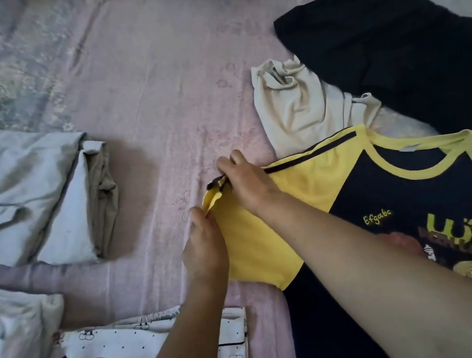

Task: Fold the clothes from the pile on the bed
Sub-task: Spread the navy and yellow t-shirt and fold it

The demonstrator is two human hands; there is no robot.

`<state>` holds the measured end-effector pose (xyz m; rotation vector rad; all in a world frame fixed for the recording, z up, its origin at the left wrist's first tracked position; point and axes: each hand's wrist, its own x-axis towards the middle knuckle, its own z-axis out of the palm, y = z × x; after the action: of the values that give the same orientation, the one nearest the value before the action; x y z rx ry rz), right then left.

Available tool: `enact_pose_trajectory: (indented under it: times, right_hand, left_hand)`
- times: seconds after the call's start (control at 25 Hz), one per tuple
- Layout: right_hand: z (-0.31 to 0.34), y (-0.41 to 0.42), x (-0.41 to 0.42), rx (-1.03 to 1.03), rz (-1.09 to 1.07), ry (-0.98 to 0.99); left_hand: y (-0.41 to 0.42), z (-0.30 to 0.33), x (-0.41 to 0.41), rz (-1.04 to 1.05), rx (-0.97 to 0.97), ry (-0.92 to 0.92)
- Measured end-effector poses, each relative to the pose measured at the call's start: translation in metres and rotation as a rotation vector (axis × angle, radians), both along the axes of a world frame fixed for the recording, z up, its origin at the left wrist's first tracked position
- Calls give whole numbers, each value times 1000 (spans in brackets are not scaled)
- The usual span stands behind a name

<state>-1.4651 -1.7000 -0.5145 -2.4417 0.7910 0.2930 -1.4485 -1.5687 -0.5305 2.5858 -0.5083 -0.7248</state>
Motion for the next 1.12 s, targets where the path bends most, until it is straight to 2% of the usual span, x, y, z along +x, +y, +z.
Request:
enact_pose_trajectory:
  times: [0.08,0.12,0.16,0.24,0.28,0.36,0.44,0.52,0.56,0.64,0.68,0.76,0.84,0.96,1.04,1.12]
  right_hand:
    - [-15,24,-13,52,-75,-76]
    - [-21,39,-29,-4,-129,-97]
    - [-26,55,-52,-112,-216,-94]
    - [-36,88,-110,-314,-434,-21]
    - [-41,103,-138,-346,-498,61]
    - [-52,124,-179,-275,-471,229]
    - [-61,131,-198,-230,-348,273]
    - [-60,127,-213,-231,-286,283]
    - [-59,128,-226,-252,-296,291]
    - [-55,137,-268,-221,-391,348]
    - [-51,144,-294,-216,-444,374]
    - [-47,152,-355,-192,-514,439]
    - [-34,154,-413,-121,-539,484]
    - [-22,161,-501,-134,-487,560]
    - [-13,165,-554,-132,-531,574]
    - [-8,168,-598,-63,-565,622]
  left_hand:
    - [2,-9,4,-51,151,-25]
    - [3,-13,6,-120,233,-114]
    - [3,-18,6,-213,277,-275]
    - [0,-27,-2,-513,163,-566]
    - [1,-34,-12,-717,95,-583]
    - [2,-44,-33,-1018,90,-497]
    - [0,-46,-41,-1104,297,-438]
    - [-2,-44,-49,-988,467,-444]
    - [0,-39,-60,-913,485,-462]
    - [19,-36,-99,-827,360,-539]
    - [38,-36,-127,-828,254,-510]
    - [91,-36,-186,-920,114,-339]
    - [145,-40,-238,-995,135,-259]
    - [185,-35,-292,-845,223,-239]
    - [194,-25,-315,-680,259,-121]
    - [207,-21,-328,-649,275,-78]
